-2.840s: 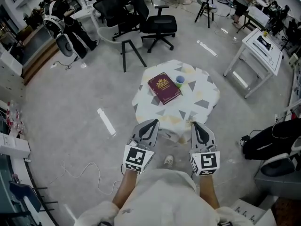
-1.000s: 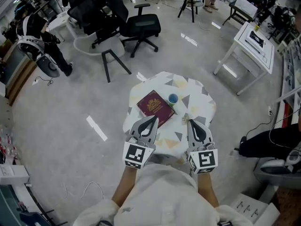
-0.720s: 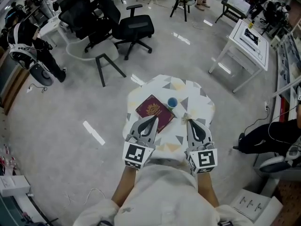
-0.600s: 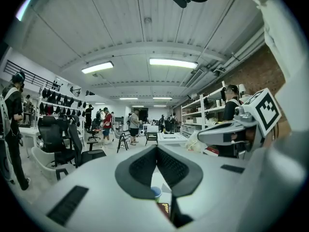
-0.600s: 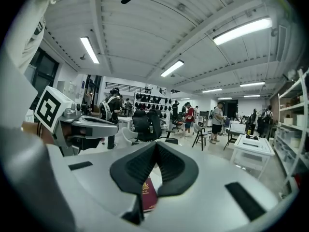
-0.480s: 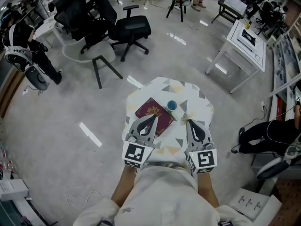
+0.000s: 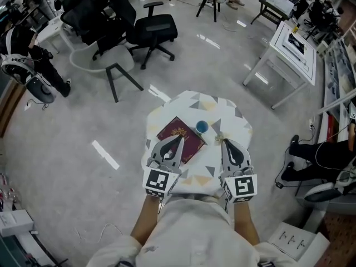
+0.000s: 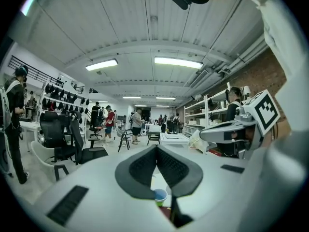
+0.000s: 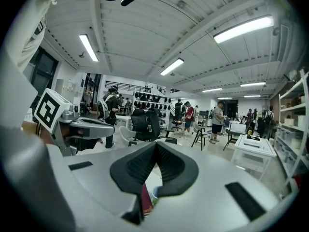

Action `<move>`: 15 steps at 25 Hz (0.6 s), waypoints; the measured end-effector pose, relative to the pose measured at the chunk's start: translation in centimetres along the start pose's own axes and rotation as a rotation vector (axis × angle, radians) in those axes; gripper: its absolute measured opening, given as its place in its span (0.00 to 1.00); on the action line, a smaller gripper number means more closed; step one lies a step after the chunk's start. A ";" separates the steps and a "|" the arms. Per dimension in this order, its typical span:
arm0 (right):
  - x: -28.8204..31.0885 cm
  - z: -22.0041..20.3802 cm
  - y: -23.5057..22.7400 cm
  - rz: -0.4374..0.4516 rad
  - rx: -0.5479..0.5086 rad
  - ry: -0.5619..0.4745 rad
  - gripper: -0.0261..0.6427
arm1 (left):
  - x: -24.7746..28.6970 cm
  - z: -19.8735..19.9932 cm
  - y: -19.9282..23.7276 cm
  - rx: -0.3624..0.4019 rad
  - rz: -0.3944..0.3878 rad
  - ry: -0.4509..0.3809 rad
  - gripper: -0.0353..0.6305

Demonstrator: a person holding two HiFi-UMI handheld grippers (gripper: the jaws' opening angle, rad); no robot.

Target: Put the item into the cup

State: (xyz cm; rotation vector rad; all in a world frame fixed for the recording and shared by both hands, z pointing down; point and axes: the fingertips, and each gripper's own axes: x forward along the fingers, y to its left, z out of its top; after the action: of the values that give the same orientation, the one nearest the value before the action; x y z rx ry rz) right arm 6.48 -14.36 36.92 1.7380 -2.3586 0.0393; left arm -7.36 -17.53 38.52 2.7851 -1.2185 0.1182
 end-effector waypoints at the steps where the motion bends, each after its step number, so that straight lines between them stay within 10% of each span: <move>1: 0.3 -0.3 -0.3 0.006 0.006 -0.001 0.05 | 0.4 -0.3 0.1 0.000 0.009 0.002 0.07; 15: 5.3 -4.6 -3.9 0.090 0.064 0.065 0.05 | 6.1 -3.8 0.5 -0.040 0.050 0.079 0.07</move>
State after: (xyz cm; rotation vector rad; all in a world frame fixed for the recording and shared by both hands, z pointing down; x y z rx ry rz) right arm 9.41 -19.82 42.03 1.6313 -2.4119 0.1847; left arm -3.68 -21.81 42.95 2.6895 -1.2575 0.2025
